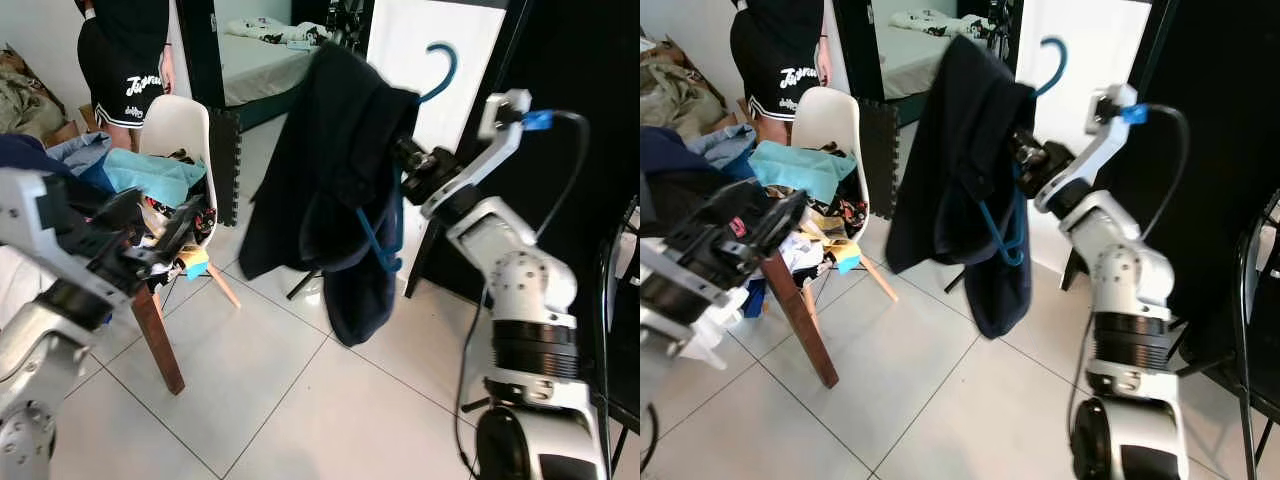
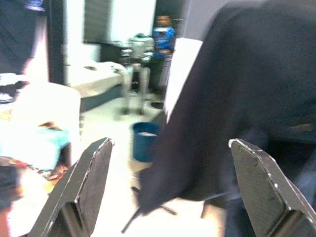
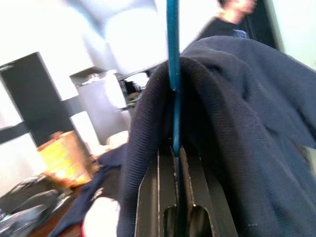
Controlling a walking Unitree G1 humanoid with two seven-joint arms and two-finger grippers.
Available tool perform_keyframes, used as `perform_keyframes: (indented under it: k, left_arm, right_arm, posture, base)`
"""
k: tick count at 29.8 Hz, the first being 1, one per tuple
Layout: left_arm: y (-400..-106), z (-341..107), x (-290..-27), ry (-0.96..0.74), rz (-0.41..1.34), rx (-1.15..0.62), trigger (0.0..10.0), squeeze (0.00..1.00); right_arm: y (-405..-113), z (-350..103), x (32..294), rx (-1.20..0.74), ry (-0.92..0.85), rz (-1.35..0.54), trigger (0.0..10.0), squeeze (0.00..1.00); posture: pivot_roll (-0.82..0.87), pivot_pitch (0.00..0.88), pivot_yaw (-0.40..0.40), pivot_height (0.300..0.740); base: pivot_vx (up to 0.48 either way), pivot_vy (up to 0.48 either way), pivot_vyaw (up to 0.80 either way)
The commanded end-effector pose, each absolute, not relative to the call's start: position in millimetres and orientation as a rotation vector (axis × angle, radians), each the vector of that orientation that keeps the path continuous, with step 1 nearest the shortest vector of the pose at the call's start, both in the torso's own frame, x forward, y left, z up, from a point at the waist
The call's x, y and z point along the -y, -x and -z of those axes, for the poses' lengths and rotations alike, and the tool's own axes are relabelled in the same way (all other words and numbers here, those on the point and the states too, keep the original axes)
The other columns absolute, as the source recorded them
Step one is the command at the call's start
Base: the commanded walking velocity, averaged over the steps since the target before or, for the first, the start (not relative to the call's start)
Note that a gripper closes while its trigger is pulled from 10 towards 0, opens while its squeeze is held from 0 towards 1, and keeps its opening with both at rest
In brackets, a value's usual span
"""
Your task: Hang hanger
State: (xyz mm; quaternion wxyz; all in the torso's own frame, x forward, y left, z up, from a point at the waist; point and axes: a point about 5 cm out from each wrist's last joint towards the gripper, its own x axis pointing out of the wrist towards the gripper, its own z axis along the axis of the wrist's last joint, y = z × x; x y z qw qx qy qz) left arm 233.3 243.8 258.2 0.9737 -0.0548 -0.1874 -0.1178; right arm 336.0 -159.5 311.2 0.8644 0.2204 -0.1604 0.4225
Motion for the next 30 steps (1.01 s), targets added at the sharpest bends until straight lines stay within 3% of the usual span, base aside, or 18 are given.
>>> perform_keyframes:
  k: [1,10,13,14,15,16,17,23,30]
  left_arm:
    - [-230,-270,-257,0.085,0.219,0.438,10.0,0.0]
    - [-224,-299,-272,0.043,0.245,0.529,10.0,0.0]
    - [-220,-311,-274,-0.064,0.366,0.525,10.0,0.0]
    - [-220,-311,-274,-0.064,0.366,0.525,10.0,0.0]
    - [-213,-315,-269,-0.082,0.506,0.508,10.0,0.0]
    - [-213,-315,-269,-0.082,0.506,0.508,10.0,0.0]
    - [-206,-319,-264,-0.082,0.618,0.494,10.0,0.0]
    - [-194,-320,-252,-0.081,0.815,0.425,10.0,0.0]
    - [-197,-297,-241,-0.141,0.872,0.284,10.0,0.0]
  right_arm:
    - [-319,-331,162,0.424,-0.422,-1.03,10.0,0.0]
    - [-293,-333,176,0.429,-0.291,-1.24,10.0,0.0]
    - [-280,-319,178,0.34,-0.215,-1.341,10.0,0.0]
    - [-280,-319,178,0.34,-0.215,-1.341,10.0,0.0]
    - [-275,-315,178,0.308,-0.209,-1.382,10.0,0.0]
    - [-275,-315,178,0.308,-0.209,-1.382,10.0,0.0]
    - [-272,-314,179,0.294,-0.204,-1.409,10.0,0.0]
    - [-266,-318,177,0.303,-0.197,-1.459,10.0,0.0]
    - [-263,-324,173,0.327,-0.194,-1.484,10.0,0.0]
  posture:
    - [0.0,0.026,-0.069,0.74]
    - [0.0,0.023,-0.062,0.74]
    - [0.0,0.023,-0.074,0.74]
    - [0.0,0.023,-0.074,0.74]
    - [0.0,0.022,-0.069,0.74]
    - [0.0,0.022,-0.069,0.74]
    - [0.0,0.022,-0.069,0.74]
    - [0.0,0.022,-0.062,0.74]
    - [-0.01,0.016,-0.064,0.74]
  base:
    - [0.0,0.0,0.0]
    - [0.0,0.0,0.0]
    - [0.0,0.0,0.0]
    - [0.0,0.0,0.0]
    - [0.0,0.0,0.0]
    - [0.0,0.0,0.0]
    - [0.0,0.0,0.0]
    - [0.0,0.0,0.0]
    - [0.0,0.0,0.0]
